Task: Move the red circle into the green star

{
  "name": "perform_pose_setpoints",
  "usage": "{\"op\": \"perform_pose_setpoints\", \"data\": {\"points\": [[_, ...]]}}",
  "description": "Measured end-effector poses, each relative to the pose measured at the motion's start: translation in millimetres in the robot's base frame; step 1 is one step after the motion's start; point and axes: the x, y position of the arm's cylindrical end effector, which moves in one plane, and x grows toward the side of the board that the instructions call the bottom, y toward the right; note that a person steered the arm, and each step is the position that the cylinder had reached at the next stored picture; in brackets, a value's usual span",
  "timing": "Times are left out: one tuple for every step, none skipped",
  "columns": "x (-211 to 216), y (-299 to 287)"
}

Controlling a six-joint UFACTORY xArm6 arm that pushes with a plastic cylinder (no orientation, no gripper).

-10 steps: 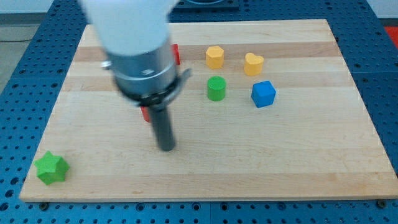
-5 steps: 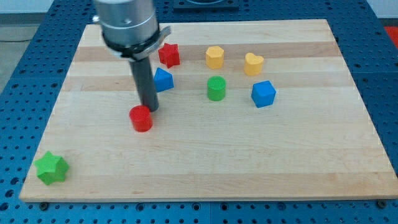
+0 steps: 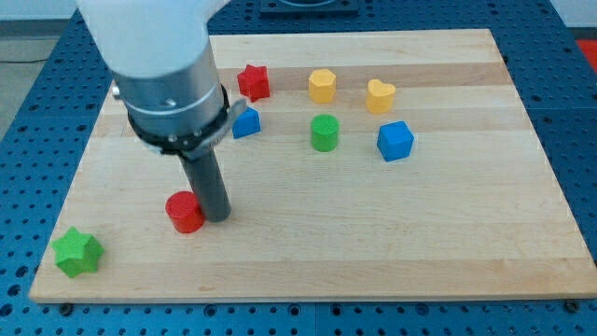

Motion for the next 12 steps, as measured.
{"op": "perform_pose_setpoints", "data": {"points": [[-20.7, -8.4], [-16.5, -21.4], [-16.1, -3.9], [-9.3, 19.9], [5.1, 18.9], [5.1, -11.7], [5.5, -44.2], [6.4, -64.0], [9.0, -81.2], [17.8, -93.9], [20.0, -96.8], [-3.3, -91.8]]}}
